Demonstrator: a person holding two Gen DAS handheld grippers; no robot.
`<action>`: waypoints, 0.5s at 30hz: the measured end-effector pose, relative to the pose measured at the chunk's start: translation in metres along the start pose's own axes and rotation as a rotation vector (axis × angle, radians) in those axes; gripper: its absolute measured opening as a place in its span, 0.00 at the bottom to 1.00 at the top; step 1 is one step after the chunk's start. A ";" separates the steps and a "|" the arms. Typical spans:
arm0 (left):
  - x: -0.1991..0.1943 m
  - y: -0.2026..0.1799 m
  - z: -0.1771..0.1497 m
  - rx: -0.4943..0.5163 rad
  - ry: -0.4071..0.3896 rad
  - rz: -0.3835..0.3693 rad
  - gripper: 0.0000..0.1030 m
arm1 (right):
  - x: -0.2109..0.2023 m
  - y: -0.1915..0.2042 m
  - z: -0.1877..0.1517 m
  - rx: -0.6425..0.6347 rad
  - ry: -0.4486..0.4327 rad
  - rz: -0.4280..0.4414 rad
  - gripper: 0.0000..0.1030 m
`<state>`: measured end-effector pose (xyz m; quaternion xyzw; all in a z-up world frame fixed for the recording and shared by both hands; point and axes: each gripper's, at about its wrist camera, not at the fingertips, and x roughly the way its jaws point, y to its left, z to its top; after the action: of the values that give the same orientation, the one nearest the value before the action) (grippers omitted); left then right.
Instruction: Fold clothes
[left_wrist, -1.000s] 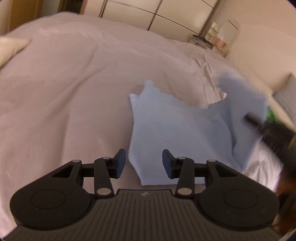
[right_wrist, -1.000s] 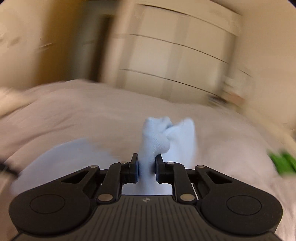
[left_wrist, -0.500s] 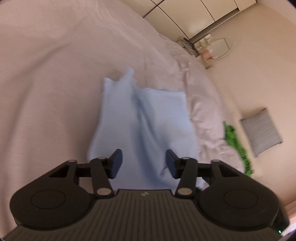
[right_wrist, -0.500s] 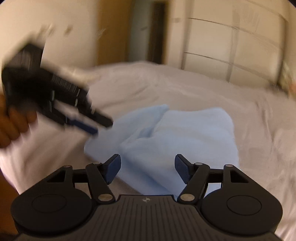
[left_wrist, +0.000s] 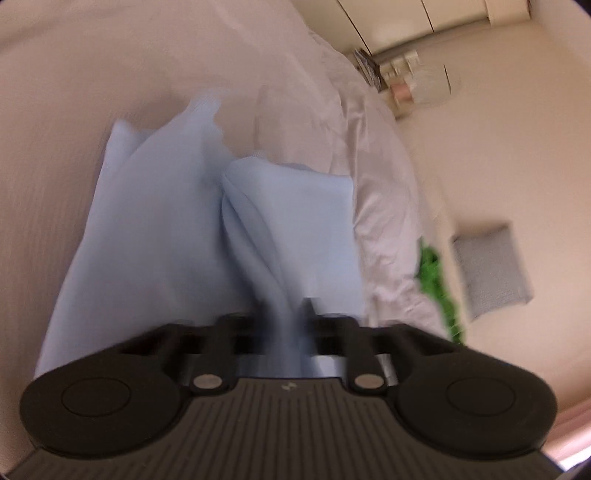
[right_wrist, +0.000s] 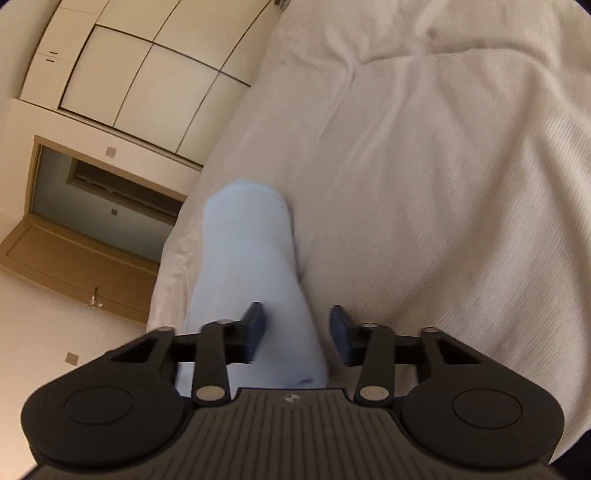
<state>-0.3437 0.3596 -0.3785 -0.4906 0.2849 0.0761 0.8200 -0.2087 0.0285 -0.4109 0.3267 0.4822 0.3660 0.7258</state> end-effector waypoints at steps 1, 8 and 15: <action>-0.011 -0.007 0.001 0.050 -0.030 0.010 0.08 | -0.002 0.005 0.000 -0.025 0.001 0.004 0.35; -0.073 0.001 0.002 0.165 -0.111 0.081 0.08 | -0.010 0.067 -0.026 -0.375 0.086 0.055 0.33; -0.069 0.024 -0.012 0.190 -0.122 0.107 0.08 | -0.004 0.105 -0.060 -0.649 0.162 -0.065 0.32</action>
<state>-0.4147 0.3727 -0.3640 -0.3893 0.2664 0.1219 0.8733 -0.2884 0.0870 -0.3417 0.0329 0.4069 0.5020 0.7625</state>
